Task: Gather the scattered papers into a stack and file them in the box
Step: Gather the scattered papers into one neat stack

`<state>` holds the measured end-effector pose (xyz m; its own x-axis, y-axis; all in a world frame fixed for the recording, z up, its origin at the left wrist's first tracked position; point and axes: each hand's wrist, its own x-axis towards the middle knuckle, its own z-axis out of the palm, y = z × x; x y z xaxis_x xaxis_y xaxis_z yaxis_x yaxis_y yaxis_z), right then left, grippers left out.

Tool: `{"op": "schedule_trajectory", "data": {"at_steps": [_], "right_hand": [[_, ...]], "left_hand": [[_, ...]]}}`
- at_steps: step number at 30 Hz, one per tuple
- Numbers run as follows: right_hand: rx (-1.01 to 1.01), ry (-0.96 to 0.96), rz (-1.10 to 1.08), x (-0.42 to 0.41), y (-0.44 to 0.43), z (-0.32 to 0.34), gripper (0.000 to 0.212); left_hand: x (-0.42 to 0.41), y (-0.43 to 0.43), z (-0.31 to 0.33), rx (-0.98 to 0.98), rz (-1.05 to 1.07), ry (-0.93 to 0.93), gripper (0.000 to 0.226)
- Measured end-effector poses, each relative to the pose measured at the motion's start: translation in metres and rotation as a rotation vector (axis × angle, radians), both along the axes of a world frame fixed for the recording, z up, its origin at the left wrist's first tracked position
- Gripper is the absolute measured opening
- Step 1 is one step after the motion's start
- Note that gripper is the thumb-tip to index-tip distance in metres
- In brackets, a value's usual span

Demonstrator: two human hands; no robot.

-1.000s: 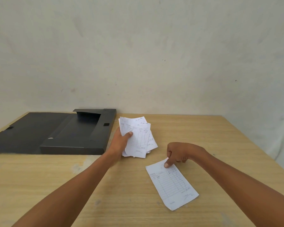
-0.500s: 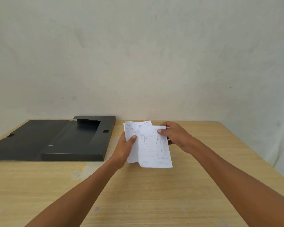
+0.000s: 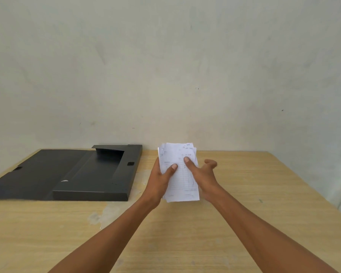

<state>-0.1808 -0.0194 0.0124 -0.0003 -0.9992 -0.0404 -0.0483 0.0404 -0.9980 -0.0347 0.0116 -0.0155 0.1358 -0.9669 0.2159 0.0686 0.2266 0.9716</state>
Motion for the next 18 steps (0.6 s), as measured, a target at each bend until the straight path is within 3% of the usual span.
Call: {"op": "schedule_trajectory", "data": {"at_steps": [2,5,11,18], "right_hand": [[-0.098,0.093,0.112,-0.003,-0.003,0.006,0.036],[-0.25,0.097,0.086,0.0,-0.002,0.007,0.016],[-0.205,-0.056,0.152,0.007,0.014,-0.028,0.032],[-0.297,-0.077,0.018,0.009,0.013,-0.025,0.031]], "left_hand": [[0.003,-0.003,0.003,-0.021,0.018,0.003,0.041],[0.005,-0.003,0.003,-0.059,0.092,-0.037,0.048],[-0.002,0.009,-0.02,-0.033,0.08,-0.059,0.061],[-0.018,0.005,-0.012,-0.04,0.036,-0.071,0.049]]}}
